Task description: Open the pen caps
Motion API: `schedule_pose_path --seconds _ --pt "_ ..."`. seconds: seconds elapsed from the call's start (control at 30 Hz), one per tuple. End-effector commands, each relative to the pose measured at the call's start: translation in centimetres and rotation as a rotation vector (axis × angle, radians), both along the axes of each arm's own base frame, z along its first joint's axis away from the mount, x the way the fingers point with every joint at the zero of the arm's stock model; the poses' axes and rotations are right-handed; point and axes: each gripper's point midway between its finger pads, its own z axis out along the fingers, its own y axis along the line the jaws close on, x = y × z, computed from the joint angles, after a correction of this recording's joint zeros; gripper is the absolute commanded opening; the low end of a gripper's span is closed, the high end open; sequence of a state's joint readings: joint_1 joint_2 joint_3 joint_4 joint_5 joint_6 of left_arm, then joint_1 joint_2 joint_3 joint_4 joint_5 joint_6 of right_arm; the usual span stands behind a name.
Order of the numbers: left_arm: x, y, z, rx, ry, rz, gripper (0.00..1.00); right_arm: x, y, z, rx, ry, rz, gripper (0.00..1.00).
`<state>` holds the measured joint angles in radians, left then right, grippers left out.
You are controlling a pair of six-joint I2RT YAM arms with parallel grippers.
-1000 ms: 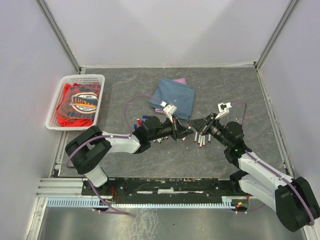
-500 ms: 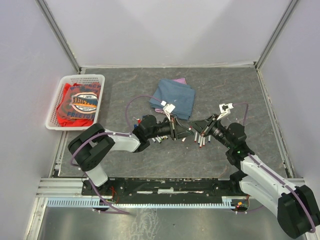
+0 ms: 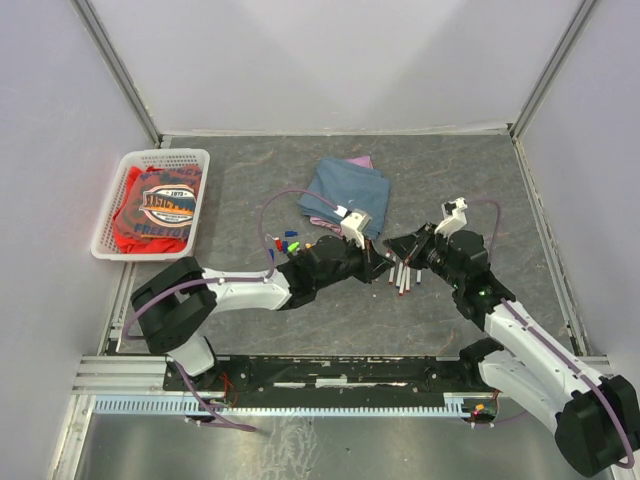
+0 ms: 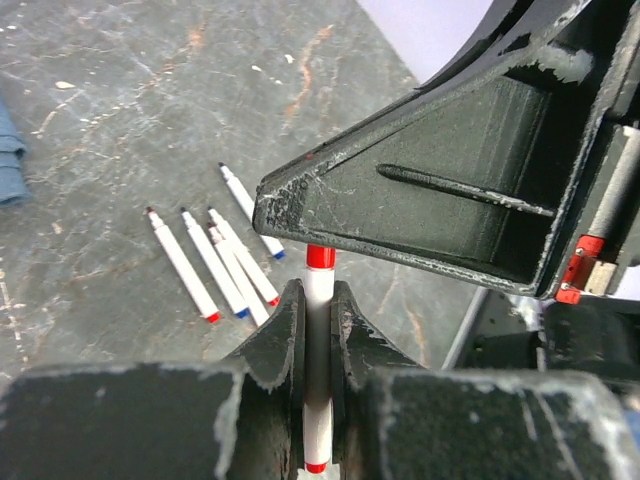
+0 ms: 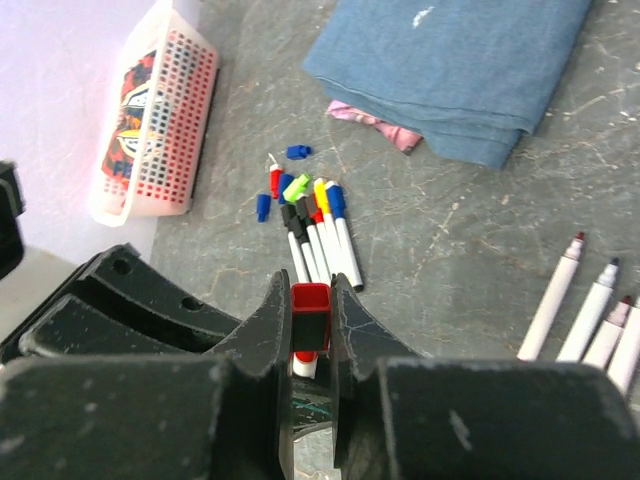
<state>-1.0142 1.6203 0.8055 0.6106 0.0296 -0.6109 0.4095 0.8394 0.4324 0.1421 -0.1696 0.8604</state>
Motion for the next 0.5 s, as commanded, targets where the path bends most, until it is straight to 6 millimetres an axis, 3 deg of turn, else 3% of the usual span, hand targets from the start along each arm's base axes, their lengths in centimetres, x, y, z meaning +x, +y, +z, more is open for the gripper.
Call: schedule_pose_path --seconds 0.0,0.2,0.47 --pt "4.3 4.8 -4.7 0.277 -0.042 0.283 0.03 3.1 -6.2 -1.0 -0.205 -0.006 -0.29 0.01" --pt "3.8 5.0 -5.2 0.322 -0.078 0.273 0.03 3.3 -6.3 -0.8 -0.218 -0.021 -0.295 0.01" --pt "0.2 2.4 -4.0 0.163 -0.083 0.003 0.03 3.0 -4.4 2.1 -0.147 -0.182 -0.176 0.01"
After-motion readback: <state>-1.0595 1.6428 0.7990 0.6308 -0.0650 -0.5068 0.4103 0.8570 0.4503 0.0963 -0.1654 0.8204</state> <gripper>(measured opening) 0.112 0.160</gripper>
